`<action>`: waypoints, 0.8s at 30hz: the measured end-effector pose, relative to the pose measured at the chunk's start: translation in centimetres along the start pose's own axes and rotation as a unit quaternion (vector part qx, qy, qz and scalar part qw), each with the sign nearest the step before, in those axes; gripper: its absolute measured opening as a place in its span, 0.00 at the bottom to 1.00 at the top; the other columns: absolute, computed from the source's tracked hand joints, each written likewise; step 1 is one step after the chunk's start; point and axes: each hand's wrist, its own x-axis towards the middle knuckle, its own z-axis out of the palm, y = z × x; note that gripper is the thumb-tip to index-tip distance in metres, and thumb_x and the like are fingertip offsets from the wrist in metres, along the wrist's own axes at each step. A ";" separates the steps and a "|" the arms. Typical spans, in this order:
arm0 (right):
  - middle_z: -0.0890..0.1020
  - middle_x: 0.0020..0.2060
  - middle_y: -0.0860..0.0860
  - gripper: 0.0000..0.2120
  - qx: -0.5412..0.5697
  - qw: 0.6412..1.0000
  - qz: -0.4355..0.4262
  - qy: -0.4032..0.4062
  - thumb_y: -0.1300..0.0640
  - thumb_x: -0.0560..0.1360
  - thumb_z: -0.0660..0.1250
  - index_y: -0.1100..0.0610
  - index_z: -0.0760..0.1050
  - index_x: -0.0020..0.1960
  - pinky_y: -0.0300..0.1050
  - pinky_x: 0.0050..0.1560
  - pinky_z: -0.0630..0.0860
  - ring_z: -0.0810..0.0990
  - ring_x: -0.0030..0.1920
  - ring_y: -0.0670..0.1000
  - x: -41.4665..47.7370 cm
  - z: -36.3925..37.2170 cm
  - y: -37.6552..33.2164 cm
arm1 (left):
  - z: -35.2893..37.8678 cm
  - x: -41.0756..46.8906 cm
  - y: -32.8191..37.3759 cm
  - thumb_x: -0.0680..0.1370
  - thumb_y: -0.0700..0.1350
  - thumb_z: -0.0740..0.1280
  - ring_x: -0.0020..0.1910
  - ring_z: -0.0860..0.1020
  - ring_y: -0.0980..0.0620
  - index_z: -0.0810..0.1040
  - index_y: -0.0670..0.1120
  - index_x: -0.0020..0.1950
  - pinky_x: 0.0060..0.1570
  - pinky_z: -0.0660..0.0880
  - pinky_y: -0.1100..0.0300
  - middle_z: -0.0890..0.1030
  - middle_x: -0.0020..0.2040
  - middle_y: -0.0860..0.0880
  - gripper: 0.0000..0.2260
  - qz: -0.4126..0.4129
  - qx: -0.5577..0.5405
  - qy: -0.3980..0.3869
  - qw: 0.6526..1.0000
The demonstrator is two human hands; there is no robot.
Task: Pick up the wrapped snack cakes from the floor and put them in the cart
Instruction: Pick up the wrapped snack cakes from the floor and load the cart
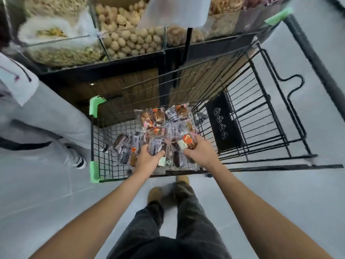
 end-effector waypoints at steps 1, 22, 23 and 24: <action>0.81 0.48 0.53 0.24 -0.002 1.000 0.007 -0.024 0.47 0.69 0.70 0.53 0.68 0.61 0.54 0.52 0.77 0.80 0.48 0.56 1.2 0.5 0.0 | 0.3 0.4 -0.2 0.73 0.55 0.70 0.65 0.70 0.45 0.62 0.48 0.72 0.63 0.67 0.50 0.68 0.71 0.47 0.32 -0.022 -0.012 0.015 1.000; 0.76 0.48 0.51 0.24 -0.018 0.992 -0.069 -0.102 0.57 0.76 0.67 0.54 0.61 0.69 0.40 0.37 0.74 0.74 0.36 0.46 11.9 6.2 -2.8 | 1.5 5.4 0.4 0.72 0.36 0.70 0.57 0.76 0.50 0.63 0.47 0.72 0.54 0.77 0.56 0.73 0.62 0.50 0.31 -0.106 -0.293 0.121 0.942; 0.76 0.49 0.49 0.24 -0.031 0.991 -0.082 -0.105 0.57 0.76 0.67 0.55 0.63 0.69 0.39 0.40 0.74 0.75 0.39 0.47 11.4 6.3 -3.1 | 1.1 4.8 0.2 0.72 0.35 0.70 0.56 0.77 0.50 0.62 0.47 0.72 0.52 0.78 0.56 0.72 0.64 0.48 0.31 -0.098 -0.295 0.125 0.942; 0.76 0.49 0.46 0.24 -0.040 0.989 -0.092 -0.110 0.57 0.76 0.67 0.55 0.64 0.69 0.38 0.41 0.76 0.77 0.41 0.46 10.9 6.4 -3.5 | 0.6 4.2 -0.1 0.73 0.35 0.69 0.51 0.78 0.54 0.62 0.46 0.72 0.46 0.79 0.61 0.72 0.63 0.48 0.30 -0.084 -0.297 0.128 0.943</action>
